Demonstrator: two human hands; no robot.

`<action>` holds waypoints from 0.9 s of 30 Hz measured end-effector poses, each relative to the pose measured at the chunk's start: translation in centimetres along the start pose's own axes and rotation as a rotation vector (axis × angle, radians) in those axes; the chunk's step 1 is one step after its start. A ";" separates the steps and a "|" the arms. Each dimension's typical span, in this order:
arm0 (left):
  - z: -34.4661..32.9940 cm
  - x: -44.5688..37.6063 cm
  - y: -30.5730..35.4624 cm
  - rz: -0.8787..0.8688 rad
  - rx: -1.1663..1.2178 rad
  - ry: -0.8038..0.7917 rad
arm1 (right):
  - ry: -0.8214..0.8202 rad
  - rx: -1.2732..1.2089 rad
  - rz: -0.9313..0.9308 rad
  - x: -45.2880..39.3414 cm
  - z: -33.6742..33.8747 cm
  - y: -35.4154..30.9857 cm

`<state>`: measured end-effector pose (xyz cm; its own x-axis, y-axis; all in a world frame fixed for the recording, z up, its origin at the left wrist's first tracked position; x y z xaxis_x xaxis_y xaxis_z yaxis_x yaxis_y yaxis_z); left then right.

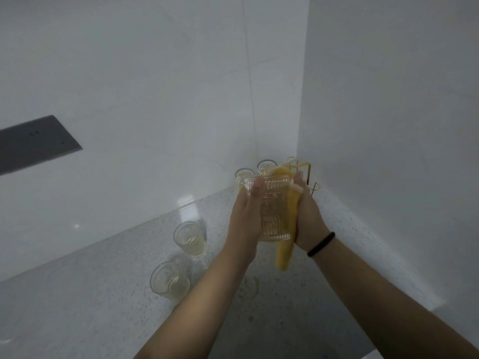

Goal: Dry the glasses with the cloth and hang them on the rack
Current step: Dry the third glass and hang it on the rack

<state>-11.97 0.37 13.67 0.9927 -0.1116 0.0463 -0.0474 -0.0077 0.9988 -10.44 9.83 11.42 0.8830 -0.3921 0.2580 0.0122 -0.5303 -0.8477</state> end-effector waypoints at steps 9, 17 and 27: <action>1.4 0.0 -0.1 -0.053 -0.212 0.155 | 0.123 0.146 0.205 1.3 0.2 0.6; 0.5 0.8 -0.7 0.014 -0.033 0.036 | 0.013 -0.013 -0.106 0.6 0.4 1.1; 0.9 1.2 -0.9 -0.072 -0.195 0.137 | 0.181 0.137 0.107 1.2 1.3 0.2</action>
<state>-10.82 -0.68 12.85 0.9992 0.0183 -0.0366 0.0327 0.1829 0.9826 -8.77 10.18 10.94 0.7844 -0.5754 0.2317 -0.0024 -0.3763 -0.9265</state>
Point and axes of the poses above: each hand's wrist, its own x-axis away from the middle knuckle, its own z-axis out of the back of the hand, y = z × x, the point moved 9 cm from there along -x, towards the middle knuckle, and after that the axes turned 12 degrees about y, right-handed, at the moved point
